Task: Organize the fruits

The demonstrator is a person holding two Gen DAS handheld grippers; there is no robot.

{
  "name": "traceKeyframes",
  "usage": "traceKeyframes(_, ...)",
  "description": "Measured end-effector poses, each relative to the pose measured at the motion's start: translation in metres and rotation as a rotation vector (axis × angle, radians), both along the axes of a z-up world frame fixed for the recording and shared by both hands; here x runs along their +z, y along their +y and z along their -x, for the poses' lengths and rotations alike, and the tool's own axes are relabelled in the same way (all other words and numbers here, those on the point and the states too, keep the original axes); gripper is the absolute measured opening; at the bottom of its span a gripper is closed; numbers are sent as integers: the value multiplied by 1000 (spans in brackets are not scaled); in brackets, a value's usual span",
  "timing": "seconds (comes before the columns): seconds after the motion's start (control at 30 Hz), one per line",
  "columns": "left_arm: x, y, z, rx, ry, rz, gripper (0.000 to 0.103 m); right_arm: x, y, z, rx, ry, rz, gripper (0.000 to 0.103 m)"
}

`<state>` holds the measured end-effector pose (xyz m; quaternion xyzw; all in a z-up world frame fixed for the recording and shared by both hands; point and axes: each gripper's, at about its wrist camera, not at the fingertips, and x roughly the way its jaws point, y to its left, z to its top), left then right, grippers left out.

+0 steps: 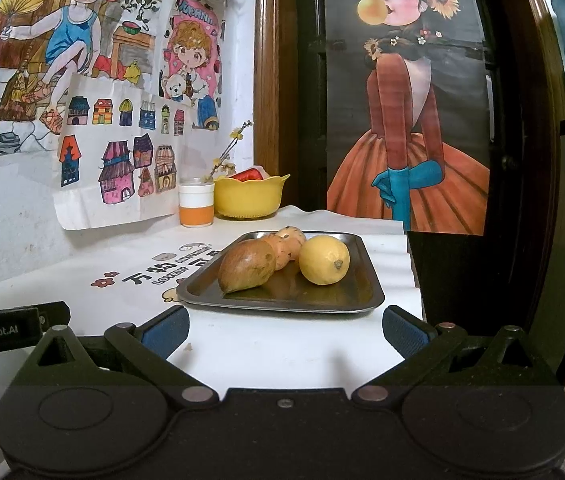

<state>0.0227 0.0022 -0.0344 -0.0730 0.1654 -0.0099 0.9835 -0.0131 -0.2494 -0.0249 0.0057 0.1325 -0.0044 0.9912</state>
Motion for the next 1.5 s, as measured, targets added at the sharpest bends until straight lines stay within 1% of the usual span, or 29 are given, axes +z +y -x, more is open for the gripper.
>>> traceKeyframes(1.5,-1,1,1,0,16,-9,103,-6,6,2,11,15,1,102)
